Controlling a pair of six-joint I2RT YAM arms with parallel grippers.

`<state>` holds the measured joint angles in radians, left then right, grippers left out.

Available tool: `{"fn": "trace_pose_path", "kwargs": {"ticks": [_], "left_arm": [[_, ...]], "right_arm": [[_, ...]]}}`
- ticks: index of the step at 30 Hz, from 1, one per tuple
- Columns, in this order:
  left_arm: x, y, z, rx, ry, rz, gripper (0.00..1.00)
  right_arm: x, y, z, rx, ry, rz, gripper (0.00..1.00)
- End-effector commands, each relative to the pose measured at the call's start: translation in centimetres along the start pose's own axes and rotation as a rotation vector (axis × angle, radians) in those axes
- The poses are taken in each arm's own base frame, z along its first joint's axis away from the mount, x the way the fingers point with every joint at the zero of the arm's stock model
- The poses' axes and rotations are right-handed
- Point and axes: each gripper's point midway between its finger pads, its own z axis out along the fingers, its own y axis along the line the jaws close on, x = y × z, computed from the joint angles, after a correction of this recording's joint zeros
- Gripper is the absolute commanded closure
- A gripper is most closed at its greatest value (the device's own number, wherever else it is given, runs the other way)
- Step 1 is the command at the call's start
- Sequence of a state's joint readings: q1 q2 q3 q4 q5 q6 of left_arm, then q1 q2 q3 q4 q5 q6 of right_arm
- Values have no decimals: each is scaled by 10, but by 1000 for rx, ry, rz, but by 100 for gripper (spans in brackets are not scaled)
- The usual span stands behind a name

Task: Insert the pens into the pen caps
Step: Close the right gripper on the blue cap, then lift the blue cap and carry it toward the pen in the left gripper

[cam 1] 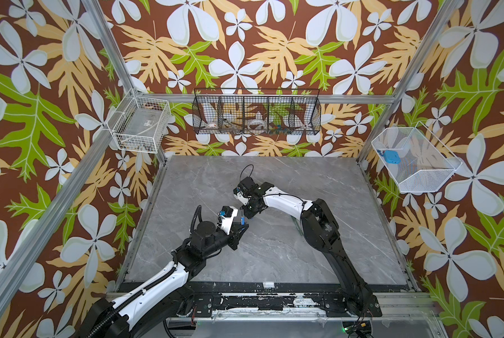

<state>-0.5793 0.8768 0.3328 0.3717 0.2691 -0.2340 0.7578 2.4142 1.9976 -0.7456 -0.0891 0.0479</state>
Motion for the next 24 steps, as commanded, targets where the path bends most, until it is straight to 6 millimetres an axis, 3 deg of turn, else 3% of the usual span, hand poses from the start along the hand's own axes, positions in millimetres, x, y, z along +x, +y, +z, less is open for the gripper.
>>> {"fn": "trace_pose_path", "kwargs": {"ticks": [1, 10, 16, 24], "left_arm": [[-6, 1, -2, -10, -33, 14, 100], [-8, 1, -5, -15, -45, 18, 100], [-8, 3, -6, -29, -48, 21, 100], [-8, 3, -5, -28, -50, 22, 100]], "right_arm": [[47, -2, 12, 11, 176, 12, 72], [22, -2, -20, 1, 34, 46, 89], [2, 5, -55, -100, -130, 79, 91], [-10, 12, -111, -138, -328, 69, 92]]}}
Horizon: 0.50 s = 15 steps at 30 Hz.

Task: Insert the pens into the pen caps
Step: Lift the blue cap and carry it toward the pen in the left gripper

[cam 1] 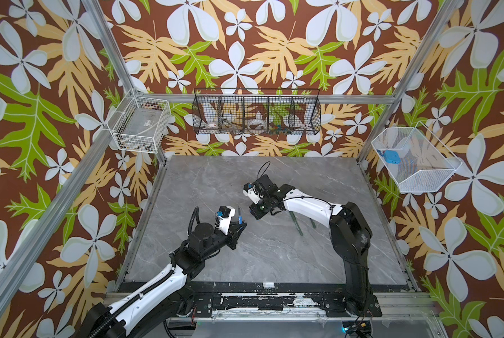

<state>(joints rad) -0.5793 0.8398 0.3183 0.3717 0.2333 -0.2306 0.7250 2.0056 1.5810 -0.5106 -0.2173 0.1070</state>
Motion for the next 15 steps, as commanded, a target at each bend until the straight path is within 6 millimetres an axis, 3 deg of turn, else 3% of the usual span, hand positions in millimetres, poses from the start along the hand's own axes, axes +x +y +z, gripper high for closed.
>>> {"fn": "trace_pose_path", "kwargs": {"ticks": [1, 9, 15], "left_arm": [[-4, -1, 0, 5, -20, 13, 100], [2, -6, 4, 27, 1, 36, 100], [5, -19, 7, 21, 3, 105, 100]], "right_arm": [[-23, 6, -19, -25, -122, 0, 93], [-52, 25, -101, -97, -483, 22, 96], [-49, 42, -160, -180, -732, 15, 96]]}}
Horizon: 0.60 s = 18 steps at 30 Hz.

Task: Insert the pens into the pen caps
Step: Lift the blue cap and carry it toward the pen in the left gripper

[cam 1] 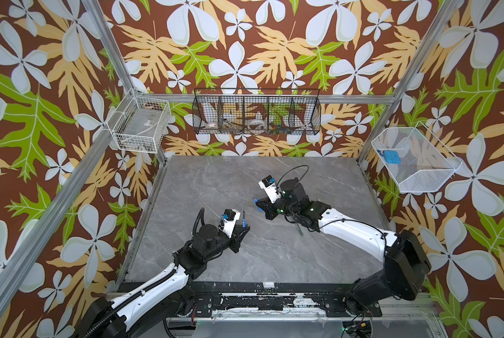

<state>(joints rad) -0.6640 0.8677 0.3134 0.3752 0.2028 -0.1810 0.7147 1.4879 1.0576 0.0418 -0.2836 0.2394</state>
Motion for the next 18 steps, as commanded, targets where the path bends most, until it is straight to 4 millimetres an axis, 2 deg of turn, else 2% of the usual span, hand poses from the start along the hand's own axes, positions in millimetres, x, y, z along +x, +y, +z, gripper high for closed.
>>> {"fn": "trace_pose_path", "kwargs": {"ticks": [1, 8, 11, 14, 18], "left_arm": [[-11, -2, 0, -15, -45, 40, 100], [-22, -9, -12, 13, -130, 37, 100], [-23, -10, -15, 17, -147, 40, 100], [-23, -12, -14, 20, -147, 44, 100], [-23, -14, -14, 28, -145, 50, 100]], "right_arm": [[-44, 21, -26, -87, -239, -2, 96], [-65, 56, -88, -254, -493, -18, 95], [-73, 69, -108, -337, -583, -10, 94], [-76, 80, -111, -408, -603, -11, 94], [-79, 99, -103, -486, -577, -39, 94]]}}
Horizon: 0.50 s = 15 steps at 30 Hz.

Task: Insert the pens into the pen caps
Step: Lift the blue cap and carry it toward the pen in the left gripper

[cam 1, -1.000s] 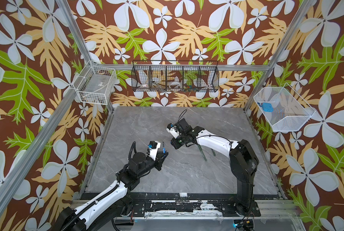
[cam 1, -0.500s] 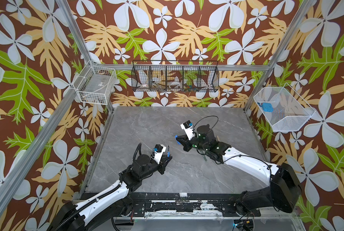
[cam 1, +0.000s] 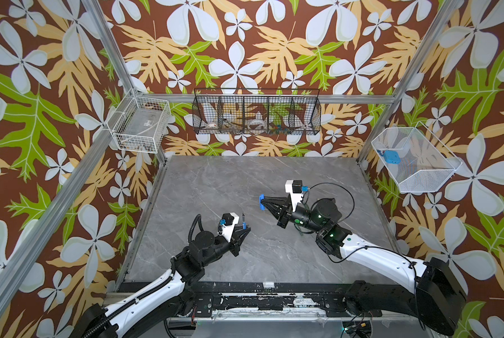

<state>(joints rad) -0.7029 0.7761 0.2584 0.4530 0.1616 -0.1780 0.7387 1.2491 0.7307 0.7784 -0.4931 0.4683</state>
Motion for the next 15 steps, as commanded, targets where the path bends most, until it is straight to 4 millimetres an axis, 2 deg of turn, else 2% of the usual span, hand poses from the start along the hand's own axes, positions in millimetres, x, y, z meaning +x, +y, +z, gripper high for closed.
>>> {"fn": "trace_pose_path", "kwargs": {"ticks": [1, 8, 15], "left_arm": [[-9, -3, 0, 8, -35, 19, 100], [-10, -4, -1, 17, -37, 18, 100], [-9, -5, 0, 23, -30, 18, 100]], "right_arm": [[-17, 23, 8, -117, -47, -20, 94], [-11, 27, 31, -187, -4, -7, 94], [-1, 30, 38, -214, 25, 5, 94]]}}
